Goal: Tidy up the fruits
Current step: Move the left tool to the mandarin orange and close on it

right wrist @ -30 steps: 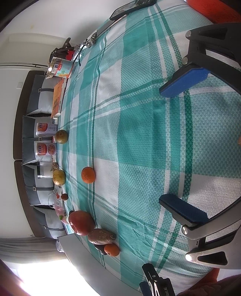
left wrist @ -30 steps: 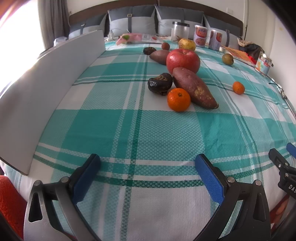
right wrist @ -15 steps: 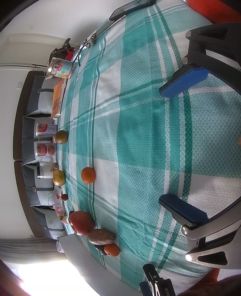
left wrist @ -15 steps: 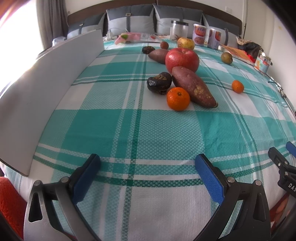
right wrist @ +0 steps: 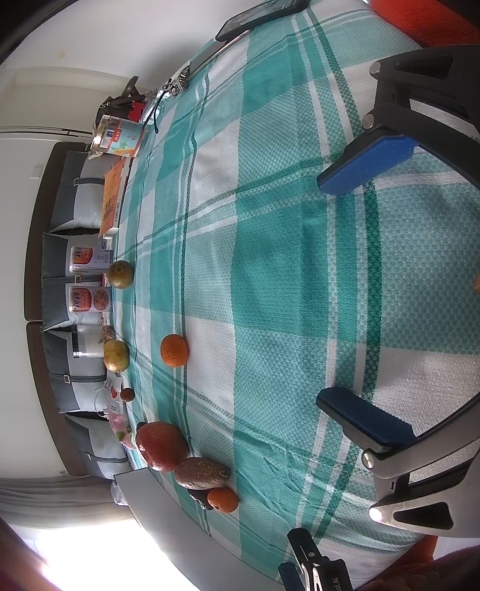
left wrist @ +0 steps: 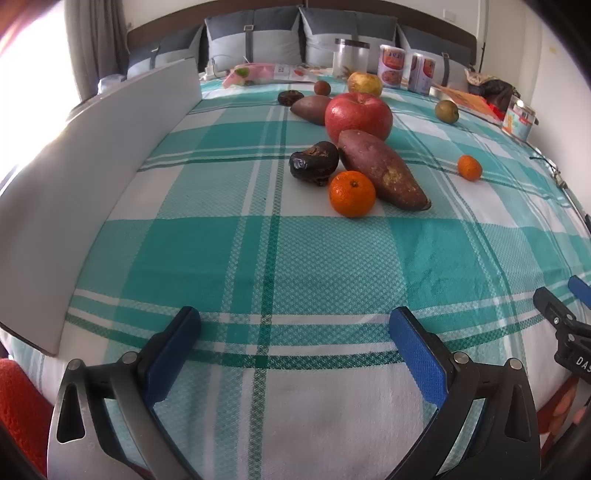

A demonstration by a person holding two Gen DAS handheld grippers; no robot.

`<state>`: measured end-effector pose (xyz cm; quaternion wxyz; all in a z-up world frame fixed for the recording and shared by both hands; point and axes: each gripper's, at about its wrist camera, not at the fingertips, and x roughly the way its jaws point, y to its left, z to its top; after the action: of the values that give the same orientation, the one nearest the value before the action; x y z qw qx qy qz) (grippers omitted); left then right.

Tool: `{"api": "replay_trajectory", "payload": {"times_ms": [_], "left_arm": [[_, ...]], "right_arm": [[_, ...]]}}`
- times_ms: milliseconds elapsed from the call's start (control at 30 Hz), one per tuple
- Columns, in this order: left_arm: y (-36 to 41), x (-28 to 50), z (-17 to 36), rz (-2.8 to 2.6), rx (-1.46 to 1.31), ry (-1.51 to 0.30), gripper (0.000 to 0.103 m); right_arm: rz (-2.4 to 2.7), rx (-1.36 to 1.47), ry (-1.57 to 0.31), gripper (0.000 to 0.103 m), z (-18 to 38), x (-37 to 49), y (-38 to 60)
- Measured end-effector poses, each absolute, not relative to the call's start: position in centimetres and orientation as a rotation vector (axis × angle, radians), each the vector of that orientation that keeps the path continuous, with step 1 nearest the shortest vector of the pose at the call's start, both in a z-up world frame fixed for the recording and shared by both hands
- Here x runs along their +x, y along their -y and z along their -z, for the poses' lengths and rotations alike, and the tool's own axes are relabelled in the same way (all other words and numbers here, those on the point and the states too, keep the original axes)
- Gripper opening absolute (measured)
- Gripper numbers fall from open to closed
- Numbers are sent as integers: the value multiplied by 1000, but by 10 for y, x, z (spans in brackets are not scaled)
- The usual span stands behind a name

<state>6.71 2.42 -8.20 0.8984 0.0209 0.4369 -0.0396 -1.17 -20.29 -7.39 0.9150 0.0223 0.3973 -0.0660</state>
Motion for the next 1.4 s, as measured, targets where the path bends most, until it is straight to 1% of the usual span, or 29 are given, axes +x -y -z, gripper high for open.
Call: {"api": "replay_trajectory", "payload": {"times_ms": [433,867,967,1133,1167,1200,1233,1267,1400], "left_arm": [[-25,65,81,89,43,-892,103],[-35,71,75,153,-10,-943,101],[-38,85,66,249,-128,-926,101],[-12,123,63,305,-49,-941,99],[-8,130,65,297,-26,-940,91],[-6,133,66,293,-15,-942,71],[-3,139,69,293,-3,-960,59],[-2,142,69,282,14,-955,56],[-4,148,67,277,8,-947,57]], "right_arm": [[135,46,-820,103,74,-12,203],[133,45,-820,103,74,-12,203],[134,45,-820,103,74,-12,203],[135,45,-821,103,74,-12,204],[134,46,-822,103,74,-12,204],[131,45,-824,103,74,-12,205],[131,46,-826,103,73,-12,205],[129,46,-827,103,73,-12,205],[128,45,-829,103,73,-13,205]]}}
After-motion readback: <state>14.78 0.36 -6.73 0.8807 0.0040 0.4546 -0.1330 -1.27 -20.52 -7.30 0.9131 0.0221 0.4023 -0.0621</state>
